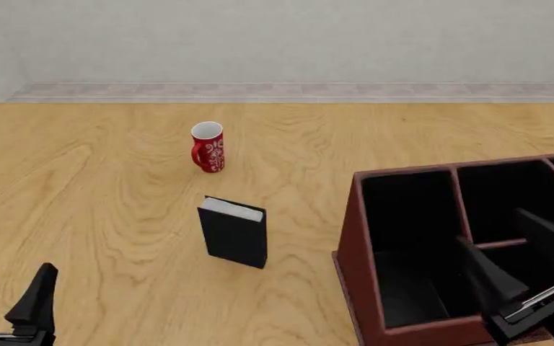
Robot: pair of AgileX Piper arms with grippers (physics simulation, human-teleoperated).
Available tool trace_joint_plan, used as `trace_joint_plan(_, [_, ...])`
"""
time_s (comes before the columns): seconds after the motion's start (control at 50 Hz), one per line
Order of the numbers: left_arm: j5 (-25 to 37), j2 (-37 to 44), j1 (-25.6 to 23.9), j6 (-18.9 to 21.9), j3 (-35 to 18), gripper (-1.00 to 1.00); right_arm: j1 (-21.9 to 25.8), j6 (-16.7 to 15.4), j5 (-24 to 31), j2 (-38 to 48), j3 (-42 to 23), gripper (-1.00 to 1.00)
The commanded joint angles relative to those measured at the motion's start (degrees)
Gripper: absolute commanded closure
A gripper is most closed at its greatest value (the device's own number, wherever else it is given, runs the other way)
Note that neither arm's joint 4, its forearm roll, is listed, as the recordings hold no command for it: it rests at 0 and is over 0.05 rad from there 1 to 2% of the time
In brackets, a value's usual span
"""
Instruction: Pick up the book and place it in the left compartment of the caddy.
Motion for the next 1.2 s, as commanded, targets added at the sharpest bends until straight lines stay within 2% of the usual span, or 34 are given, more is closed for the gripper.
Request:
trace_joint_plan(0.02, [0.0, 0.0, 0.0, 0.0, 0.0, -1.00, 3.9, -1.6, -1.0, 6.2, -3.6, -1.00])
trace_joint_plan(0.08, [0.0, 0.0, 0.0, 0.0, 0.0, -1.00, 5.4, -0.8, -1.8, 8.8, -5.2, -1.00])
trace_joint_plan(0.24, [0.0, 0.0, 0.0, 0.0, 0.0, -1.00, 8.8, -2.7, -2.4, 14.2, -8.7, -1.00])
trace_joint_plan(0.44, [0.0, 0.0, 0.0, 0.0, 0.0, -1.00, 11.2, -3.7, -1.5, 17.2, -11.6, -1.00])
trace_joint_plan(0.6, [0.0, 0.0, 0.0, 0.0, 0.0, -1.00, 13.5, -5.6, -2.0, 21.2, -14.0, -1.00])
trace_joint_plan(0.72, [0.0, 0.0, 0.0, 0.0, 0.0, -1.00, 14.1, -5.5, -1.9, 22.1, -14.7, -1.00])
trace_joint_plan(0.82, [0.0, 0.0, 0.0, 0.0, 0.0, -1.00, 17.0, -8.3, -1.5, 25.5, -17.1, -1.00])
trace_joint_plan(1.0, [0.0, 0.0, 0.0, 0.0, 0.0, -1.00, 19.2, -10.4, -0.6, 29.1, -20.5, -1.00])
trace_joint_plan(1.2, [0.0, 0.0, 0.0, 0.0, 0.0, -1.00, 20.9, -10.7, 1.4, 33.5, -25.4, -1.00])
